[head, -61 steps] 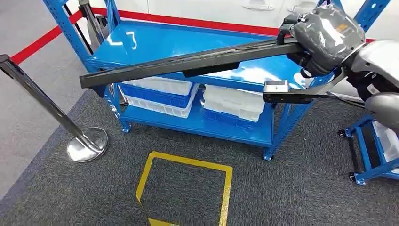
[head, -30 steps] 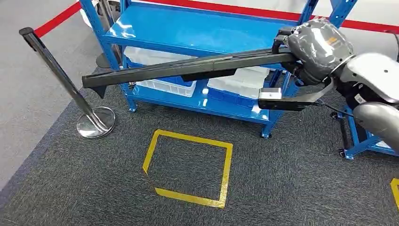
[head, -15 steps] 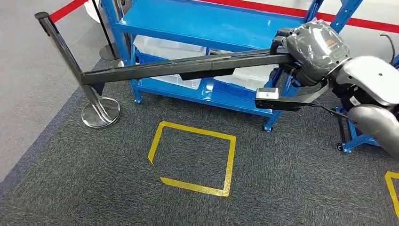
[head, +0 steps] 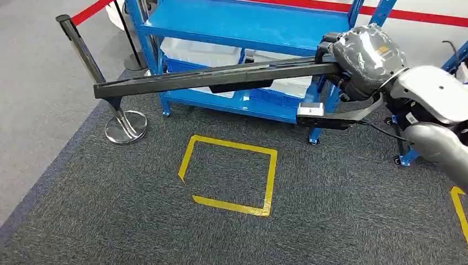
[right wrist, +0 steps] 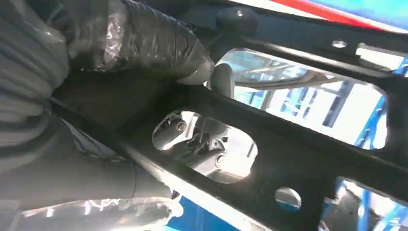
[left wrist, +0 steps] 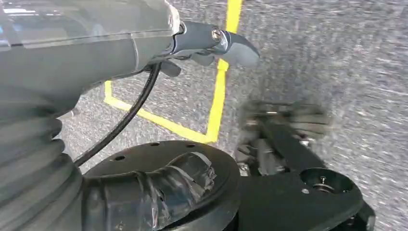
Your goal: Take the parts from the cabinet and place them on the table.
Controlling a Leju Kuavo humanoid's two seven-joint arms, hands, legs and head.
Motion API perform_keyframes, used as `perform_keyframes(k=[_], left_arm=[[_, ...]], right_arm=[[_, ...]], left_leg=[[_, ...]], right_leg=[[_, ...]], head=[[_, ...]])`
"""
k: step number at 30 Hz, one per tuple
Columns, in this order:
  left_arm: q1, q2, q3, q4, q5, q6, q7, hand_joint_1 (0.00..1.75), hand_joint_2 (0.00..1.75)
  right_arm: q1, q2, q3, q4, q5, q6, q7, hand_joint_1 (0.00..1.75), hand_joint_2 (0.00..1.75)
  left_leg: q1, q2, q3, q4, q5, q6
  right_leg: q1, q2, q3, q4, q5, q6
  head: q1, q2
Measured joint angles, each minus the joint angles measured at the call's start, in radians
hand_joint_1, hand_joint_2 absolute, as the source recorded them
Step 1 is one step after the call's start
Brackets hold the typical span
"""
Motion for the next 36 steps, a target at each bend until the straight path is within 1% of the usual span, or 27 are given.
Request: perform_keyframes(k=[1, 2, 3, 4, 5, 6, 9, 10, 12, 14, 15, 16, 17, 19, 20, 21, 24, 25, 26, 27, 29, 30, 31, 32, 34, 35, 36], left_arm=[[0.0, 0.0, 0.0, 0.0, -0.003, 0.0, -0.003, 0.0, 1.75], [-0.001, 0.002, 0.0, 0.0, -0.004, 0.0, -0.006, 0.0, 1.75], [-0.001, 0.002, 0.0, 0.0, -0.006, 0.0, -0.008, 0.0, 1.75], [-0.003, 0.002, 0.0, 0.0, -0.006, 0.0, -0.007, 0.0, 1.75], [-0.005, 0.002, 0.0, 0.0, -0.006, 0.002, -0.003, 0.0, 1.75], [-0.005, 0.003, 0.0, 0.0, -0.005, 0.003, 0.004, 0.0, 1.75], [-0.002, 0.002, 0.001, 0.0, 0.001, 0.004, 0.012, 0.0, 1.75], [0.001, 0.002, 0.002, 0.0, 0.001, 0.004, 0.016, 0.0, 1.75], [0.002, 0.003, 0.002, 0.0, 0.001, 0.009, 0.026, 0.0, 1.75], [0.003, 0.005, 0.002, 0.0, 0.001, 0.014, 0.039, 0.0, 1.75], [0.004, 0.005, 0.003, 0.0, 0.0, 0.014, 0.046, 0.0, 1.75], [0.005, 0.005, 0.003, 0.0, 0.0, 0.014, 0.049, 0.0, 1.75], [0.005, 0.005, 0.004, 0.0, -0.002, 0.014, 0.053, 0.0, 1.75], [0.006, 0.005, 0.007, 0.0, -0.003, 0.014, 0.055, 0.0, 1.75], [0.006, 0.005, 0.008, 0.0, -0.003, 0.014, 0.055, 0.0, 1.75], [0.006, 0.003, 0.008, 0.0, -0.005, 0.014, 0.055, 0.0, 1.75], [0.005, 0.004, 0.009, 0.0, -0.006, 0.014, 0.057, 0.0, 1.75], [0.005, 0.004, 0.01, 0.0, -0.006, 0.014, 0.059, 0.0, 1.75], [0.005, 0.006, 0.01, 0.0, -0.006, 0.015, 0.064, 0.0, 1.75], [0.005, 0.007, 0.01, 0.0, -0.007, 0.015, 0.069, 0.0, 1.75], [0.006, 0.008, 0.011, 0.0, -0.015, 0.015, 0.077, 0.0, 1.75], [0.007, 0.01, 0.011, 0.0, -0.019, 0.015, 0.076, 0.0, 1.75], [0.007, 0.011, 0.011, 0.0, -0.023, 0.015, 0.075, 0.0, 1.75], [0.008, 0.011, 0.011, 0.0, -0.026, 0.015, 0.071, 0.0, 1.75], [0.009, 0.013, 0.012, 0.0, -0.034, 0.015, 0.052, 0.0, 1.75], [0.009, 0.014, 0.012, 0.0, -0.035, 0.018, 0.04, 0.0, 1.75], [0.008, 0.014, 0.012, 0.0, -0.035, 0.018, 0.029, 0.0, 1.75]], right_arm=[[0.005, 0.0, 0.0, 0.0, 0.002, 0.0, 0.0, 1.75, 1.75], [0.01, 0.0, 0.0, 0.0, 0.003, 0.0, 0.0, 1.75, 1.75], [0.012, 0.0, -0.002, 0.0, 0.003, 0.0, 0.0, 1.75, 1.75], [0.012, 0.0, -0.003, 0.0, 0.004, 0.0, 0.0, 1.75, 1.75], [0.012, 0.0, -0.007, -0.002, 0.005, 0.0, 0.0, 1.75, 1.75], [0.014, -0.003, -0.014, -0.002, 0.005, 0.0, 0.0, 1.75, 1.75], [0.016, -0.002, -0.021, -0.002, 0.007, 0.004, 0.0, 1.75, 1.75], [0.017, -0.004, -0.021, -0.002, 0.007, 0.008, 0.0, 1.75, 1.75], [0.013, -0.011, -0.022, -0.002, 0.006, 0.018, 0.001, 1.75, 1.75], [0.012, -0.019, -0.03, -0.003, -0.002, 0.037, 0.004, 1.75, 1.75], [0.011, -0.022, -0.031, -0.005, -0.01, 0.05, 0.008, 1.75, 1.75], [0.008, -0.024, -0.031, -0.008, -0.015, 0.059, 0.013, 1.75, 1.75], [0.002, -0.027, -0.032, -0.012, -0.018, 0.068, 0.018, 1.75, 1.75], [-0.012, -0.031, -0.037, -0.018, -0.023, 0.077, 0.022, 1.75, 1.75], [-0.021, -0.032, -0.04, -0.023, -0.025, 0.079, 0.022, 1.75, 1.75], [-0.025, -0.032, -0.042, -0.027, -0.027, 0.079, 0.021, 1.75, 1.75], [-0.032, -0.035, -0.044, -0.032, -0.029, 0.085, 0.024, 1.75, 1.75], [-0.039, -0.035, -0.044, -0.034, -0.029, 0.095, 0.029, 1.75, 1.75], [-0.052, -0.035, -0.043, -0.037, -0.029, 0.107, 0.037, 1.75, 1.75], [-0.068, -0.036, -0.043, -0.039, -0.031, 0.122, 0.046, 1.75, 1.75], [-0.091, -0.05, -0.042, -0.048, -0.06, 0.146, 0.062, 1.75, 1.75], [-0.103, -0.062, -0.042, -0.053, -0.081, 0.16, 0.07, 1.75, 1.75], [-0.116, -0.078, -0.042, -0.058, -0.105, 0.173, 0.075, 1.75, 1.75], [-0.133, -0.099, -0.042, -0.068, -0.129, 0.188, 0.077, 1.75, 1.75], [-0.174, -0.15, -0.042, -0.093, -0.181, 0.215, 0.089, 1.75, 1.75], [-0.194, -0.171, -0.041, -0.105, -0.198, 0.225, 0.094, 1.75, 1.75], [-0.212, -0.189, -0.041, -0.115, -0.209, 0.23, 0.1, 1.75, 1.75]], left_leg=[[0.003, 0.0, 0.01, 0.03, 0.036, -0.006], [0.007, 0.001, 0.038, 0.021, 0.082, -0.011], [0.011, 0.001, 0.083, -0.021, 0.115, -0.017], [0.017, 0.001, 0.147, -0.093, 0.107, -0.021], [0.018, -0.002, 0.213, -0.185, 0.03, -0.025], [0.009, -0.008, 0.253, -0.27, -0.009, -0.005], [0.003, -0.006, 0.231, -0.263, 0.012, 0.032], [0.009, 0.002, 0.227, -0.268, 0.027, 0.045], [0.008, 0.005, 0.208, -0.268, 0.048, 0.059], [0.004, 0.008, 0.182, -0.266, 0.069, 0.062], [0.003, 0.008, 0.168, -0.265, 0.078, 0.063], [0.002, 0.01, 0.158, -0.265, 0.086, 0.062], [0.002, 0.01, 0.149, -0.264, 0.092, 0.061], [0.0, 0.011, 0.14, -0.264, 0.101, 0.058], [0.001, 0.012, 0.138, -0.264, 0.105, 0.055], [-0.005, 0.012, 0.131, -0.259, 0.109, 0.047], [0.0, 0.014, 0.132, -0.267, 0.121, 0.03], [-0.005, 0.013, 0.129, -0.265, 0.119, 0.023], [-0.002, 0.01, 0.118, -0.248, 0.098, 0.018], [-0.002, 0.01, 0.098, -0.198, 0.055, 0.016], [0.0, 0.01, 0.04, -0.046, -0.027, 0.009], [0.0, 0.01, 0.019, 0.013, -0.046, 0.006], [0.0, 0.011, 0.018, 0.028, -0.042, 0.005], [0.001, 0.011, 0.037, -0.002, -0.018, 0.004], [0.001, 0.022, 0.127, -0.158, 0.056, 0.007], [0.0, 0.042, 0.16, -0.23, 0.061, 0.011], [-0.009, 0.056, 0.168, -0.247, 0.053, 0.013]], right_leg=[[-0.004, 0.0, -0.024, 0.009, 0.012, 0.005], [-0.008, -0.002, -0.049, 0.02, 0.022, 0.013], [-0.012, -0.002, -0.074, 0.032, 0.031, 0.021], [-0.014, -0.001, -0.094, 0.044, 0.036, 0.027], [-0.012, -0.001, -0.11, 0.056, 0.042, 0.036], [-0.012, -0.002, -0.117, 0.067, 0.046, 0.041], [-0.016, -0.001, -0.115, 0.047, 0.082, 0.064], [-0.021, 0.003, -0.121, 0.05, 0.079, 0.068], [-0.02, 0.008, -0.154, 0.133, -0.016, 0.071], [-0.02, 0.011, -0.201, 0.296, -0.113, 0.076], [-0.02, 0.011, -0.207, 0.349, -0.136, 0.077], [-0.019, 0.011, -0.189, 0.347, -0.134, 0.076], [-0.019, 0.011, -0.146, 0.301, -0.117, 0.073], [-0.016, 0.011, -0.021, 0.132, -0.064, 0.059], [-0.009, 0.01, 0.025, 0.055, -0.068, 0.047], [-0.003, 0.009, 0.032, 0.036, -0.07, 0.043], [0.001, 0.009, 0.026, 0.038, -0.062, 0.035], [-0.01, 0.006, 0.029, 0.023, -0.05, 0.027], [-0.011, 0.002, 0.027, 0.017, -0.043, 0.024], [-0.012, -0.001, 0.021, 0.017, -0.039, 0.018], [-0.009, -0.007, 0.01, 0.021, -0.035, 0.014], [-0.009, -0.01, 0.004, 0.025, -0.033, 0.015], [-0.009, -0.016, -0.001, 0.031, -0.033, 0.015], [-0.009, -0.022, -0.006, 0.038, -0.033, 0.016], [-0.011, -0.038, -0.014, 0.053, -0.038, 0.021], [-0.01, -0.045, -0.017, 0.06, -0.041, 0.026], [-0.002, -0.049, -0.025, 0.069, -0.044, 0.03]], head=[[0.0, 0.0], [0.0, 0.0], [0.0, 0.0], [-0.001, 0.0], [-0.001, 0.0], [0.002, 0.0], [0.003, 0.0], [0.002, 0.0], [0.002, 0.0], [0.003, 0.0], [0.003, 0.0], [0.003, 0.0], [0.003, 0.0], [0.003, 0.0], [0.003, 0.0], [0.003, 0.0], [0.003, 0.0], [0.002, 0.0], [0.001, 0.0], [0.0, 0.0], [0.001, 0.0], [0.001, 0.0], [0.001, 0.0], [0.001, 0.0], [0.001, 0.0], [0.001, 0.0], [0.001, 0.0]])
